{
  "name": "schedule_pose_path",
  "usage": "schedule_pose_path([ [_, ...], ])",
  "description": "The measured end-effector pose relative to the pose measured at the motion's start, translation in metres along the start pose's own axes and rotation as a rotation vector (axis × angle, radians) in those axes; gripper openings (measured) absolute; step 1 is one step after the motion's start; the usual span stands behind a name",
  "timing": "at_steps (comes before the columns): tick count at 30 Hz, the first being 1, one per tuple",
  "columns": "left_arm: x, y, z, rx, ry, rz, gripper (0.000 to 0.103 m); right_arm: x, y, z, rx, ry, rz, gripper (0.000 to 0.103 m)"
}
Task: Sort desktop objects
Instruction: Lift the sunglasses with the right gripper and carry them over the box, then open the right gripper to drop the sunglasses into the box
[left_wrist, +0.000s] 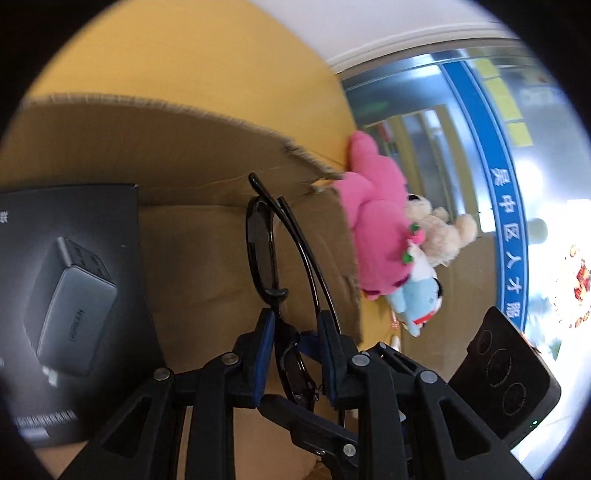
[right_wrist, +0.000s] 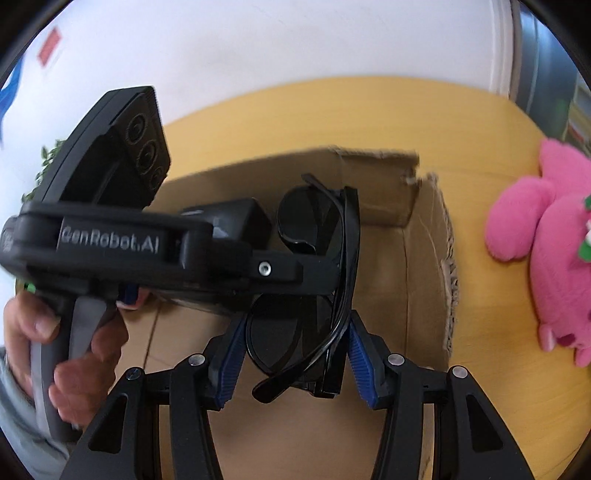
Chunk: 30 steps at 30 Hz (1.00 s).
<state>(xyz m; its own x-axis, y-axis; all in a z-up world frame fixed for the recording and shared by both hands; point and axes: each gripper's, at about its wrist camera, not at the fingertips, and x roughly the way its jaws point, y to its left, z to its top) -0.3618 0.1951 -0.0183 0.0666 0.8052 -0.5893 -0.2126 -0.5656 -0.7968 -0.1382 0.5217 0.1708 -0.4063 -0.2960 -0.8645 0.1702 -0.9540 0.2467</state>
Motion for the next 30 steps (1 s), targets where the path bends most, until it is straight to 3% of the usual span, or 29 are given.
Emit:
schedule_pose_path([
  [7, 0.008, -0.007, 0.006, 0.010, 0.008, 0.084, 0.020, 0.013, 0.000, 0.002, -0.013, 0.046, -0.099, 0.050],
  [11, 0.003, -0.006, 0.004, -0.009, 0.007, 0.136, 0.020, 0.014, -0.003, 0.002, 0.002, 0.040, -0.106, 0.050],
  [23, -0.051, -0.026, -0.030, 0.054, -0.087, 0.206, 0.024, 0.029, 0.012, -0.013, -0.081, 0.091, -0.272, 0.052],
  [25, -0.062, -0.032, -0.041, 0.073, -0.109, 0.228, 0.024, 0.028, 0.015, -0.017, -0.084, 0.093, -0.277, 0.063],
  [26, -0.069, -0.035, -0.048, 0.085, -0.127, 0.238, 0.024, 0.027, 0.018, -0.018, -0.088, 0.086, -0.278, 0.077],
  [27, -0.077, -0.039, -0.055, 0.099, -0.152, 0.253, 0.024, 0.022, 0.021, -0.021, -0.096, 0.073, -0.272, 0.083],
  [30, -0.108, -0.055, -0.085, 0.164, -0.260, 0.302, 0.024, -0.002, 0.033, -0.031, -0.125, 0.014, -0.308, 0.084],
])
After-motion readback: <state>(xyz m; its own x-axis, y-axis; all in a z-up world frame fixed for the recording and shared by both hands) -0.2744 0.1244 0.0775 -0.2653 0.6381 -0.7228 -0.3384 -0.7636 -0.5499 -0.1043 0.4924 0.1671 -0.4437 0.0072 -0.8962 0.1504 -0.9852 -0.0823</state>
